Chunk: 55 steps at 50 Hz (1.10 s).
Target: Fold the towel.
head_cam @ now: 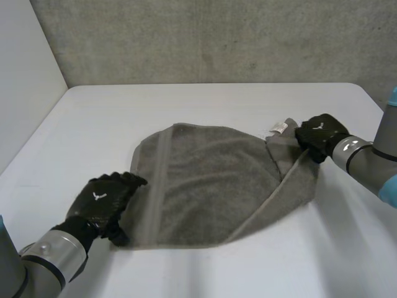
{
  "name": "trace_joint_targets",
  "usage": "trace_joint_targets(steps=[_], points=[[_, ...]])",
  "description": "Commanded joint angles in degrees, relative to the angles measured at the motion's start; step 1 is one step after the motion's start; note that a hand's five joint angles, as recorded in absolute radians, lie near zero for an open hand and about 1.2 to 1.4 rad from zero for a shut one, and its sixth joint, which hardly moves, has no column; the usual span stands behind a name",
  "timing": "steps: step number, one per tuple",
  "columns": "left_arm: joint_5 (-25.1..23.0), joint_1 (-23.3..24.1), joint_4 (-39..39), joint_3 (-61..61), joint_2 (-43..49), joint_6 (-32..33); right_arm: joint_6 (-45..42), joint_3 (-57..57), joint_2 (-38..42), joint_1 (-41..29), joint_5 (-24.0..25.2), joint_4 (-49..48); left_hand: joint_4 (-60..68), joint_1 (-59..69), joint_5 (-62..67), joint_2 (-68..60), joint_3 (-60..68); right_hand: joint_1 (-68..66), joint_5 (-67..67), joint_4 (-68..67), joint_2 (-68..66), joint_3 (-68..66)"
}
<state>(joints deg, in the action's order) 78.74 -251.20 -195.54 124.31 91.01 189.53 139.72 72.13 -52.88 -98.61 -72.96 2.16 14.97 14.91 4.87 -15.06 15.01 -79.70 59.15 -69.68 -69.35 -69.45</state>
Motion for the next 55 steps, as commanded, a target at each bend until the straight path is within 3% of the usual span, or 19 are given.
trace_joint_targets(steps=[1, 18, 28, 39, 41, 43, 51, 55], points=[[-3.3, 0.6, 0.2, 1.2, 1.4, 4.9, 7.0, 0.8, -0.1, 2.5, -5.0, -3.1, 11.2, 11.3, 11.3, -11.1, 11.2, -0.3, 10.8, -10.3, -10.7, -10.5], [-3.8, 1.7, -0.3, -0.4, 8.6, 5.1, 8.8, 2.7, 0.1, 2.9, -5.3, -3.7, 16.6, 16.7, 16.7, -16.5, 16.6, -0.3, 10.8, -10.3, -10.7, -10.5], [-3.2, 1.7, -0.5, -3.7, 13.8, 5.0, 8.7, 3.1, 0.1, 3.0, -5.2, -3.8, 26.2, 26.3, 26.3, -26.1, 26.2, -0.3, 10.8, -10.3, -10.7, -10.5], [-3.1, 1.6, -2.6, -5.7, 14.5, 4.4, 8.7, 3.0, 0.1, 3.3, -5.3, -4.0, 50.8, 50.8, 50.9, -50.7, 50.7, -0.3, 10.8, -10.3, -10.7, -10.5], [-3.2, 1.6, -3.7, -6.3, 14.6, 4.4, 8.7, 3.0, 0.0, 3.3, -5.4, -4.3, 64.9, 65.0, 65.1, -64.9, 64.9, -0.3, 10.8, -10.3, -10.7, -10.5], [-3.0, 1.6, -4.4, -6.7, 14.6, 4.5, 8.7, 3.1, -0.3, 3.3, -5.3, -4.3, 65.0, 65.1, 65.1, -64.9, 65.0, -0.3, 10.8, -10.3, -10.7, -10.5], [1.6, 1.6, -5.0, -12.1, 12.0, 4.9, 8.6, 3.8, -5.7, 3.4, -4.9, -3.2, 65.0, 65.1, 65.1, -64.9, 65.0, -0.3, 10.8, -10.3, -10.7, -10.5], [2.6, 1.0, -4.5, -16.1, 6.1, 4.8, 7.2, 3.8, -12.5, 3.9, -4.4, 2.6, 65.0, 65.1, 65.1, -64.9, 65.0, -0.3, 10.8, -10.3, -10.7, -10.5]])
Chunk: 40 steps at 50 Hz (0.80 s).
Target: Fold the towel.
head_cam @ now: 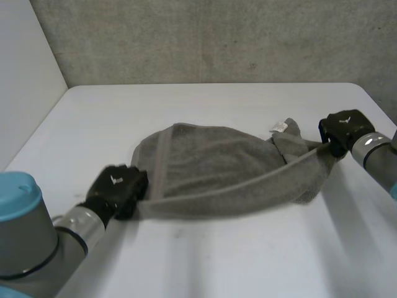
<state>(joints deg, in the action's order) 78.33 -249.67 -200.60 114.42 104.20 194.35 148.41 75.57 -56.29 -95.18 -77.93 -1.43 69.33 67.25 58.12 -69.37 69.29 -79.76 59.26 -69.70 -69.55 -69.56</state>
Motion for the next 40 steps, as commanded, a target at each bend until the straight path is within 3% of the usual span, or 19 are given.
trace_joint_targets(steps=[1, 4, 6, 12, 14, 21, 31, 33, 40], points=[[3.0, -0.6, 0.6, -6.2, -7.1, 0.0, -3.0, 0.0, -11.5, 1.1, 0.8, 9.8, 10.7, 12.8, 11.9, -10.6, 10.7, -0.2, 10.7, -10.3, -10.5, -10.4], [2.9, -0.7, 2.1, -8.2, -11.4, 0.1, -5.0, -0.2, -13.7, 2.1, 1.4, 13.6, 10.7, 12.8, 11.9, -10.6, 10.7, -0.2, 10.7, -10.3, -10.5, -10.4], [2.8, -1.1, 6.3, -10.4, -15.9, 0.2, -8.8, -0.8, -17.9, 4.5, 2.6, 20.6, 10.7, 12.8, 11.9, -10.6, 10.7, -0.2, 10.7, -10.3, -10.5, -10.4], [2.4, -2.8, 15.1, -13.9, -20.3, 0.2, -12.7, -3.4, -26.6, 5.6, 3.7, 30.1, 10.7, 12.8, 11.9, -10.6, 10.7, -0.2, 10.7, -10.3, -10.5, -10.4], [1.0, -3.0, 20.1, -15.8, -21.9, 0.3, -12.8, -3.8, -28.4, 5.6, 4.2, 31.6, 10.7, 12.8, 11.9, -10.6, 10.7, -0.2, 10.7, -10.3, -10.5, -10.4], [-2.3, -3.5, 23.2, -16.3, -21.1, 0.1, -13.0, -3.4, -29.8, 5.9, 5.8, 33.9, 10.7, 12.8, 11.9, -10.6, 10.7, -0.2, 10.7, -10.3, -10.5, -10.4], [-2.4, -3.6, 18.2, -19.6, -2.6, 0.4, -14.2, -3.2, -12.4, 4.2, 5.0, 30.9, 10.7, 12.8, 11.9, -10.6, 10.7, -0.2, 10.7, -10.3, -10.5, -10.4], [-2.4, -3.5, 16.4, -24.3, 4.7, 0.4, -13.9, -4.5, -9.7, 3.5, 4.8, 28.8, 10.7, 12.8, 11.9, -10.6, 10.7, -0.2, 10.7, -10.3, -10.5, -10.4], [-1.9, -3.5, 13.7, -42.6, 13.4, -0.2, -8.9, -14.9, -3.7, -1.4, 1.6, 17.2, 10.7, 12.8, 11.9, -10.6, 10.7, -0.2, 10.7, -10.3, -10.5, -10.4]])
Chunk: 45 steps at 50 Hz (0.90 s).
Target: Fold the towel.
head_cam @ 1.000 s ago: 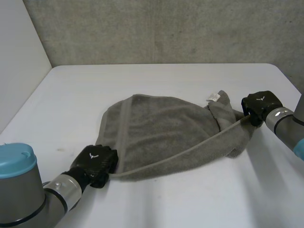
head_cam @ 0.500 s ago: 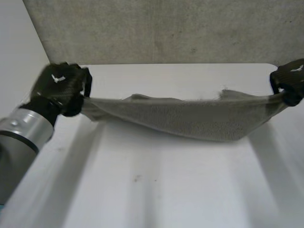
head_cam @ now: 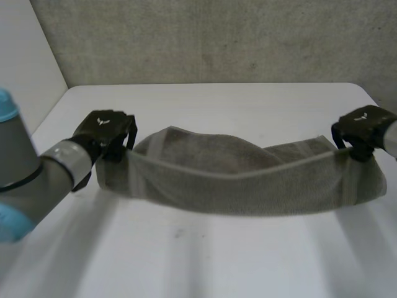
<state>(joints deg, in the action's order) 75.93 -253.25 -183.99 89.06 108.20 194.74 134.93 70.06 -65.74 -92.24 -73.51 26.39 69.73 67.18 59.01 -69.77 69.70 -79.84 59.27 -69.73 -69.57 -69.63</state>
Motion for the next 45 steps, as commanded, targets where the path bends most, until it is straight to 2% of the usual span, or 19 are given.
trace_joint_targets(steps=[1, 2, 4, 5, 7, 8, 10, 14, 17, 18, 21, 22, 24, 27, 29, 33, 37, 40, 45], points=[[0.7, 0.1, -3.8, -23.1, 10.5, -0.9, 7.0, -12.8, 6.0, -5.3, -3.7, -15.1, 10.3, 12.8, 11.0, -10.2, 10.3, -0.2, 10.7, -10.3, -10.4, -10.4], [0.7, 0.1, -3.8, -23.1, 10.5, -0.9, 7.0, -12.8, 6.0, -5.3, -3.7, -15.1, 10.3, 12.8, 11.0, -10.2, 10.3, -0.2, 10.7, -10.3, -10.4, -10.4], [1.4, 0.1, -6.3, -35.0, 11.5, -2.0, 13.2, -17.2, 4.8, -6.2, -4.4, -26.1, 10.3, 12.8, 11.0, -10.2, 10.3, -0.2, 10.7, -10.3, -10.4, -10.4], [1.4, 0.1, -6.3, -35.1, 11.5, -2.0, 13.3, -17.2, 4.7, -6.2, -4.4, -26.1, 10.3, 12.8, 11.0, -10.2, 10.3, -0.2, 10.7, -10.3, -10.4, -10.4], [1.8, 0.1, -7.7, -39.7, 11.5, -3.2, 19.8, -17.9, 0.9, -6.1, -5.0, -37.8, 10.3, 12.8, 11.0, -10.2, 10.3, -0.2, 10.7, -10.3, -10.4, -10.4], [2.3, 0.1, -9.4, -43.4, 11.2, -4.8, 19.8, -17.9, 0.9, -6.1, -5.0, -37.9, 10.3, 12.8, 11.0, -10.2, 10.3, -0.2, 10.7, -10.3, -10.4, -10.4], [3.0, 0.1, -10.5, -46.0, 10.6, -6.8, 24.0, -16.8, -2.8, -5.8, -5.0, -44.6, 10.3, 12.8, 11.0, -10.2, 10.3, -0.2, 10.7, -10.3, -10.4, -10.4], [5.3, -0.6, -10.5, -46.3, 7.4, -14.5, 24.7, -15.4, -4.2, -5.8, -4.1, -43.2, 10.3, 12.8, 11.0, -10.2, 10.3, -0.2, 10.7, -10.3, -10.4, -10.4], [5.5, -2.4, -8.8, -41.1, 5.5, -18.1, 24.6, -14.0, -4.5, -5.7, -2.5, -38.5, 10.3, 12.8, 11.0, -10.2, 10.3, -0.2, 10.7, -10.3, -10.4, -10.4], [5.5, -2.4, -8.8, -41.1, 5.4, -18.1, 24.3, -13.0, -4.3, -5.7, -1.0, -35.1, 10.3, 12.8, 11.0, -10.2, 10.3, -0.2, 10.7, -10.3, -10.4, -10.4], [4.0, -5.3, -5.0, -29.1, 3.1, -19.0, 22.8, -10.2, -4.0, -5.7, 2.5, -27.9, 10.3, 12.8, 11.0, -10.2, 10.3, -0.2, 10.7, -10.3, -10.4, -10.4], [4.0, -5.3, -5.0, -29.0, 3.1, -19.0, 22.7, -10.2, -4.0, -5.7, 2.5, -27.9, 10.3, 12.8, 11.0, -10.2, 10.3, -0.2, 10.7, -10.3, -10.4, -10.4], [1.4, -6.2, -3.1, -19.6, 1.4, -19.0, 19.3, -5.9, -3.6, -5.7, 4.5, -21.9, 10.3, 12.8, 11.0, -10.2, 10.3, -0.2, 10.7, -10.3, -10.4, -10.4], [0.1, -6.6, -2.9, -14.5, 0.7, -18.9, 14.5, 1.2, -3.3, -5.6, 5.9, -18.2, 10.3, 12.8, 11.0, -10.2, 10.3, -0.2, 10.7, -10.3, -10.4, -10.4], [-2.4, -8.2, -3.0, -4.6, -0.8, -18.0, 12.0, 5.3, -3.2, -5.7, 5.9, -17.6, 10.3, 12.8, 11.0, -10.2, 10.3, -0.2, 10.7, -10.3, -10.4, -10.4], [-4.3, -9.8, -3.3, 4.5, -2.6, -14.8, 7.9, 12.8, -2.1, -5.5, 6.5, -18.7, 10.3, 12.8, 11.0, -10.2, 10.3, -0.2, 10.7, -10.3, -10.4, -10.4], [-6.5, -10.4, -4.1, 14.9, -3.4, -7.3, 5.9, 20.5, 1.0, -5.4, 7.9, -22.9, 10.3, 12.8, 11.0, -10.2, 10.3, -0.2, 10.7, -10.3, -10.4, -10.4], [-6.8, -10.4, -5.1, 18.9, -4.0, -4.0, 6.0, 23.7, 1.2, -4.7, 8.1, -24.8, 10.3, 12.8, 11.0, -10.2, 10.3, -0.2, 10.7, -10.3, -10.4, -10.4], [-6.8, -10.9, -7.3, 21.2, -7.6, -3.4, 6.2, 26.3, 0.5, -4.7, 8.1, -26.1, 10.3, 12.8, 11.0, -10.2, 10.3, -0.2, 10.7, -10.3, -10.4, -10.4]])
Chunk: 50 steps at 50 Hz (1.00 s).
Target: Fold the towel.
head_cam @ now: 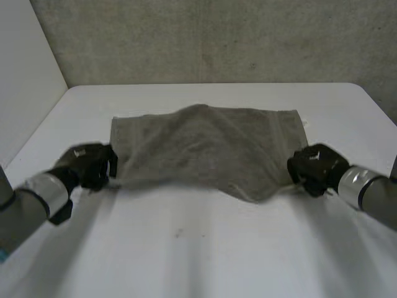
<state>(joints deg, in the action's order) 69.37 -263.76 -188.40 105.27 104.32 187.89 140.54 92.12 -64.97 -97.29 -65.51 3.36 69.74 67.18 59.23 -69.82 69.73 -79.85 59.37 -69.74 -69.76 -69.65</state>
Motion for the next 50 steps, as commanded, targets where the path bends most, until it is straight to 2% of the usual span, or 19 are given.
trace_joint_targets(steps=[1, 2, 3, 4, 6, 12, 17, 28, 40, 50], points=[[-0.3, -0.4, -2.9, 5.0, -3.7, 3.5, 0.7, 4.6, -0.6, 0.3, 0.0, -3.8, 10.3, 12.8, 10.8, -10.2, 10.3, 7.6, 2.9, -2.5, -2.5, -2.6], [-0.2, -0.5, -3.9, 5.2, -4.6, 3.4, 0.7, 4.6, -0.6, 0.3, 0.0, -3.8, 10.3, 12.8, 10.8, -10.2, 10.3, 7.7, 2.8, -2.4, -2.4, -2.5], [-0.1, -0.6, -4.9, 5.2, -5.3, 3.4, 1.1, 4.8, -1.1, 0.4, -0.3, -4.4, 10.3, 12.8, 10.8, -10.2, 10.3, 18.8, -8.4, 8.7, 8.8, 8.6], [-0.1, -0.6, -4.9, 5.2, -5.3, 3.4, 1.1, 4.8, -1.1, 0.4, -0.3, -4.4, 10.3, 12.8, 10.8, -10.2, 10.3, 19.0, -8.5, 8.9, 8.9, 8.8], [-0.1, -1.1, -5.7, 4.9, -6.4, 3.1, 3.8, 4.9, -2.4, 1.1, -0.8, -4.6, 10.3, 12.8, 10.8, -10.2, 10.3, 30.9, -20.4, 20.7, 20.8, 20.7], [0.0, -1.1, -5.8, 3.2, -7.1, 3.0, 13.7, 4.9, -3.8, 3.0, -1.2, -4.2, 10.3, 12.8, 10.8, -10.2, 10.3, 45.8, -35.4, 35.7, 35.8, 35.6], [0.2, -1.0, -5.8, 0.1, -7.0, 2.7, 15.4, 5.0, -3.3, 3.0, -1.2, -4.3, 10.3, 12.8, 10.8, -10.2, 10.3, 53.6, -43.1, 43.5, 43.5, 43.4], [0.9, -0.7, -5.2, -9.8, -2.5, -0.3, 16.4, 6.9, -2.0, 2.8, -1.0, -4.8, 10.3, 12.8, 10.8, -10.2, 10.3, 53.1, -42.6, 43.0, 43.0, 42.9], [1.8, -0.5, -5.2, -11.5, -0.3, -0.5, 17.0, 6.8, 1.2, 2.8, -0.9, -4.9, 10.3, 12.8, 10.8, -10.2, 10.3, 50.4, -39.9, 40.3, 40.3, 40.2], [1.8, -0.5, -5.3, -11.4, 0.2, -0.5, 16.3, 4.9, 3.4, 3.2, -1.1, -8.7, 10.3, 12.8, 10.8, -10.2, 10.3, 37.5, -27.0, 27.4, 27.4, 27.3]])
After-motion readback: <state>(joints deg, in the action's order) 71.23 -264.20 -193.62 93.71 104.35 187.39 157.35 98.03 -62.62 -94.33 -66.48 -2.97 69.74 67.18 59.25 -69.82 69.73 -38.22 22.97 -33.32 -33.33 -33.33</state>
